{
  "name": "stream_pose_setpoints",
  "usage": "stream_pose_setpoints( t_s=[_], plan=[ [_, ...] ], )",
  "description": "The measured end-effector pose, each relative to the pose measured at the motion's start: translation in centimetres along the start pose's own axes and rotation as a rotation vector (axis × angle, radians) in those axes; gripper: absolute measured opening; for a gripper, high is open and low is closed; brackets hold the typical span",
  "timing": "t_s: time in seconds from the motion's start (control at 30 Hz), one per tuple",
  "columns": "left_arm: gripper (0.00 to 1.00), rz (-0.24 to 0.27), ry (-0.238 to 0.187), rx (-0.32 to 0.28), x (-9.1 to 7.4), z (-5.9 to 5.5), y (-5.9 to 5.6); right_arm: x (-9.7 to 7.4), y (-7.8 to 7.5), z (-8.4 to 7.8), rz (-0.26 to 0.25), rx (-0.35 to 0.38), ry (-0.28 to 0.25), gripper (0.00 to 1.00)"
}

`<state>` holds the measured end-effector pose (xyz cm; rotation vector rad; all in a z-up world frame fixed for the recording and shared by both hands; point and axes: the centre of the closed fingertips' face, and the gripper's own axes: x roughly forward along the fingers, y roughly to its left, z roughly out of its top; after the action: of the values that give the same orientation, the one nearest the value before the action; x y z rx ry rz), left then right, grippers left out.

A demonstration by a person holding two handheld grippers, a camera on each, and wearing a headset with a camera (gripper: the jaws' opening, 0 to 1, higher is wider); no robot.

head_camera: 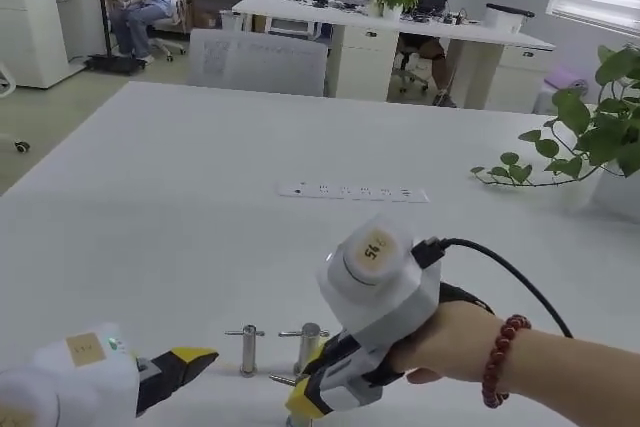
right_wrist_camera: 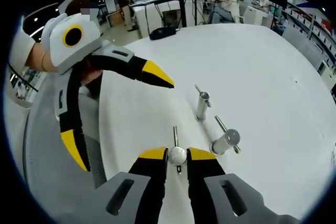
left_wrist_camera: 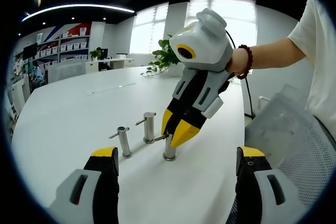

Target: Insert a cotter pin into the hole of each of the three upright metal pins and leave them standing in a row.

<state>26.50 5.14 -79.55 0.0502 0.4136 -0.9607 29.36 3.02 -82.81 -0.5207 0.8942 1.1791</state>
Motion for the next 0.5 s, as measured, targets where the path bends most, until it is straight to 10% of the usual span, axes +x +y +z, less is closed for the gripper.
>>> stream_pose_setpoints(
  t_s=[0.5],
  plan=[
    [0.97,0.024,-0.014,-0.015,-0.29,0.11,0.49,-0.06,0.00,-0.08,-0.008,-0.051,0.021,0.14]
  ],
)
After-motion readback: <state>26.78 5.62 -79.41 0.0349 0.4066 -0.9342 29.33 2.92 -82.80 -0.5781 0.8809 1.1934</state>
